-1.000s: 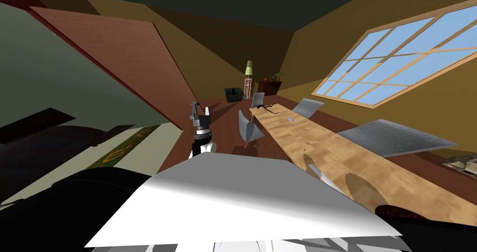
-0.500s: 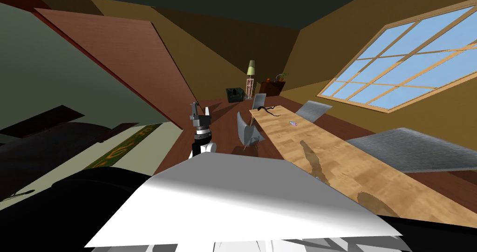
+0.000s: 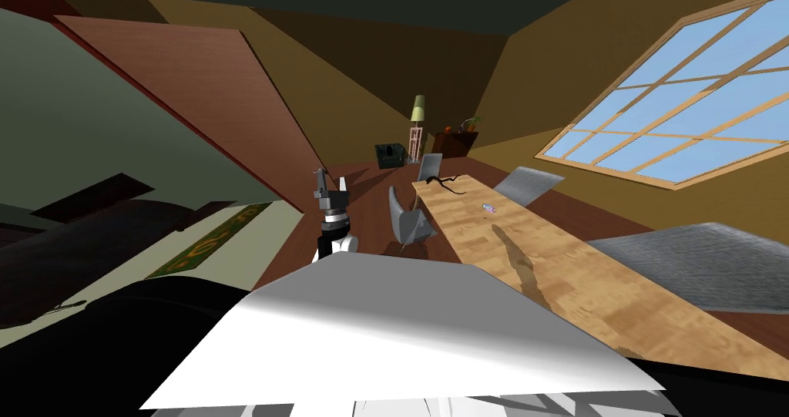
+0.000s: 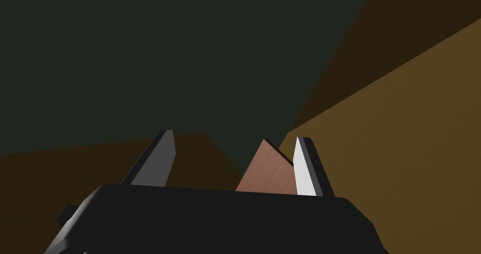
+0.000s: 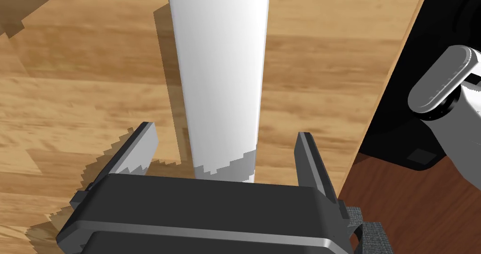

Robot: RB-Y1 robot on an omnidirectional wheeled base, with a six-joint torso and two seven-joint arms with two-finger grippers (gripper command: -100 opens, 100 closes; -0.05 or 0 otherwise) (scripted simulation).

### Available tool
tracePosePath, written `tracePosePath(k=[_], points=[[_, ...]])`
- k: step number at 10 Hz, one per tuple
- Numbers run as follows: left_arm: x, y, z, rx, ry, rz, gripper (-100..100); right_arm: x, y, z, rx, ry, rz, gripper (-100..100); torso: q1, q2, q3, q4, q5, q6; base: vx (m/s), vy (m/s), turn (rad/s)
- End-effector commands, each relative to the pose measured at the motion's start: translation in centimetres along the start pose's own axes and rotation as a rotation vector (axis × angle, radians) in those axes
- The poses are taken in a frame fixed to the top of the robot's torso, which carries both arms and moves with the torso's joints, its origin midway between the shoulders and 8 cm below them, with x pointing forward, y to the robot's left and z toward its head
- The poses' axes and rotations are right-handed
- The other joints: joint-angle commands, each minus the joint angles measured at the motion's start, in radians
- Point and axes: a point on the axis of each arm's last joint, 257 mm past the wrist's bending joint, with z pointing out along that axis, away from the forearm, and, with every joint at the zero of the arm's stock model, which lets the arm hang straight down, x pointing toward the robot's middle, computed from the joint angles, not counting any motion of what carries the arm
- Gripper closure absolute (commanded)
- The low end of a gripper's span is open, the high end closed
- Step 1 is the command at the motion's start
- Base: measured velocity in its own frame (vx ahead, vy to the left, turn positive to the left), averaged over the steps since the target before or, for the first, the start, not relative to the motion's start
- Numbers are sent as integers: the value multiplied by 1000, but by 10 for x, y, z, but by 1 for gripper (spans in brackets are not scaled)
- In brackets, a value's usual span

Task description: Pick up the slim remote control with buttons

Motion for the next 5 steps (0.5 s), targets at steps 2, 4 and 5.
tracePosePath(k=[2,4,5], points=[[0,0,0,0,0,0,0,1,12,16,4,-3,10,-100,-1,1,1,0,0,0,-17,-47,45],[0,0,0,0,0,0,0,0,10,13,4,-3,8,100,1,2,1,0,0,0,-4,-10,5],[0,0,0,0,0,0,0,0,10,13,4,-3,8,100,2,1,1,0,0,0,0,0,0]])
